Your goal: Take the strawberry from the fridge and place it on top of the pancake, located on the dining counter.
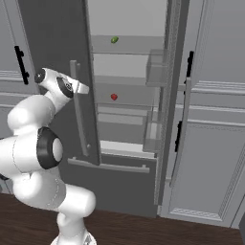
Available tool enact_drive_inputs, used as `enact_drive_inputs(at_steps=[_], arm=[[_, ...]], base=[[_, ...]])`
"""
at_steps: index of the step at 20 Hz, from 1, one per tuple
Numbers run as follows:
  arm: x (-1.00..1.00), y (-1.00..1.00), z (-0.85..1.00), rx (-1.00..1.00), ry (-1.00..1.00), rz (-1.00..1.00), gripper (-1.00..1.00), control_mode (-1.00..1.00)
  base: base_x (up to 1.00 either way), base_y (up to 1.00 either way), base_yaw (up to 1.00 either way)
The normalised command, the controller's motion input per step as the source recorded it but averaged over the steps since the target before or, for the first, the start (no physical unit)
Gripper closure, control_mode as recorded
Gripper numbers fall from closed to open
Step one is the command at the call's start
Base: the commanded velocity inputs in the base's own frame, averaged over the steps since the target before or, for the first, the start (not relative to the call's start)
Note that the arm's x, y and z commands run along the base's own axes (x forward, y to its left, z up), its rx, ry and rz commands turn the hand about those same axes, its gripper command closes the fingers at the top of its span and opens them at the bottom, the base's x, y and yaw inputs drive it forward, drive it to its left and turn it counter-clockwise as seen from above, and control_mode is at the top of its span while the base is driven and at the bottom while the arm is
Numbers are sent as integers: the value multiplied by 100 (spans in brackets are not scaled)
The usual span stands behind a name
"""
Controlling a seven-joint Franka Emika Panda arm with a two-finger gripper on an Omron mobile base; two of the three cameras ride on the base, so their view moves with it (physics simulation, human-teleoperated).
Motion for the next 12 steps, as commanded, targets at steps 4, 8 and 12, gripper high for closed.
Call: enact_drive_inputs(at_steps=[4, 8, 12], arm=[[-80, 45, -1, -6, 0, -17, 100, -100], [-81, 62, -18, -7, 0, -22, 100, -100], [-58, 70, -17, -6, -3, -21, 100, -100]], base=[[0, 0, 0], [0, 0, 0], [0, 0, 0]])
